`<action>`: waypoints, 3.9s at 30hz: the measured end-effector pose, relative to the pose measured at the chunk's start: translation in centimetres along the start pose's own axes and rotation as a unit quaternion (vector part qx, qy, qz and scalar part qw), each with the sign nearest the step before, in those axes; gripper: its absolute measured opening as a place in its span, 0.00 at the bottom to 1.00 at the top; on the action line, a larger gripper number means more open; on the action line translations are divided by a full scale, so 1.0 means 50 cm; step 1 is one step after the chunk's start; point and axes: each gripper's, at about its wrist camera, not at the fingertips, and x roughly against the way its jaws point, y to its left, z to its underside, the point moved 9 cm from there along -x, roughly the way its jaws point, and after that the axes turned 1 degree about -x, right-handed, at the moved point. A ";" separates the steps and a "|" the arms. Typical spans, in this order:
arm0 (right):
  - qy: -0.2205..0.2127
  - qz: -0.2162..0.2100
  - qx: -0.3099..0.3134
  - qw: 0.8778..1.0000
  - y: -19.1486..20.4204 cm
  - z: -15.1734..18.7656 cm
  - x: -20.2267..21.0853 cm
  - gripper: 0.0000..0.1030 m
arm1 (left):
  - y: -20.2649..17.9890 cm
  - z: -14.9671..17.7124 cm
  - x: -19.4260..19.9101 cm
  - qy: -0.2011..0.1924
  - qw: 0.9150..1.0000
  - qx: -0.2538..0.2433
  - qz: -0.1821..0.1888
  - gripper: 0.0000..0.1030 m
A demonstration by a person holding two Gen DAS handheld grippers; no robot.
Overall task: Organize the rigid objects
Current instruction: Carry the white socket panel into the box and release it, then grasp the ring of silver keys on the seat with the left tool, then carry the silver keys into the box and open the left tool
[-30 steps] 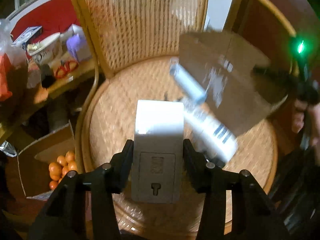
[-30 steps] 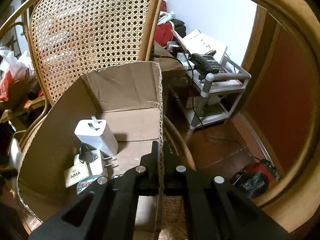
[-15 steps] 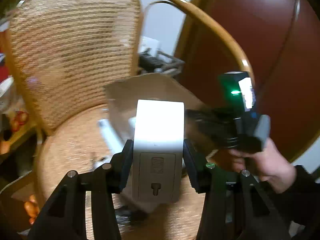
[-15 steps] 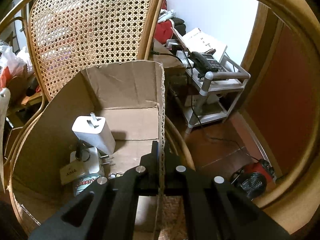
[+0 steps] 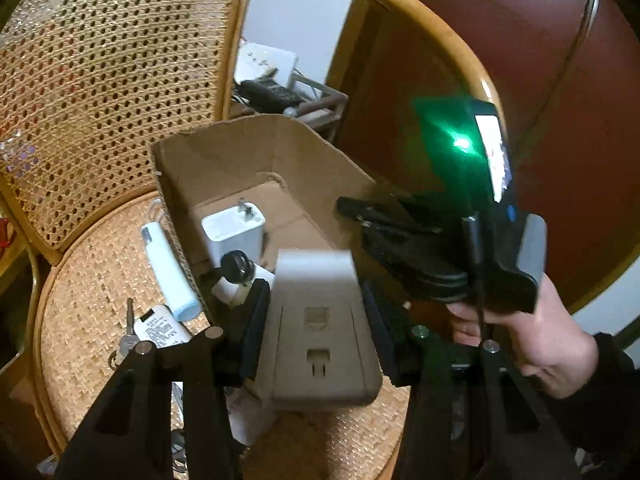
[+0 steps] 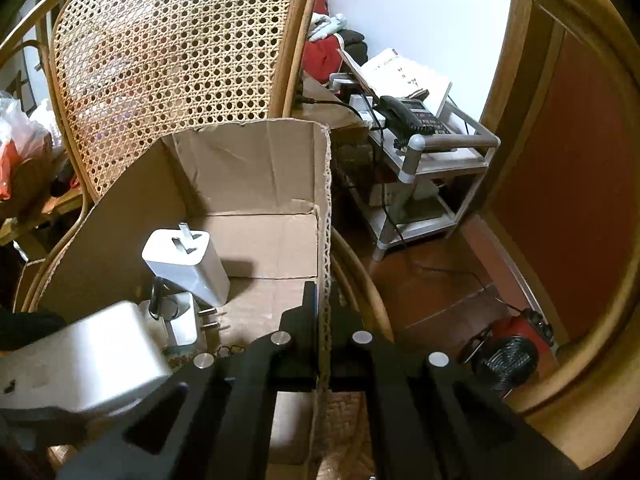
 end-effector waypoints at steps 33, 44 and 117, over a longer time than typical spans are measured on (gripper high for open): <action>0.004 0.004 0.008 1.000 -0.004 0.004 0.000 0.04 | 0.328 0.156 -0.049 0.127 0.970 0.052 -0.199 0.65; 0.006 0.006 0.010 1.000 0.000 0.006 0.000 0.04 | 0.365 0.147 -0.072 0.132 0.970 0.084 -0.187 0.45; 0.008 0.008 0.021 1.000 -0.002 0.005 -0.004 0.05 | 0.032 -0.147 -0.002 -0.068 0.992 0.001 -0.105 0.01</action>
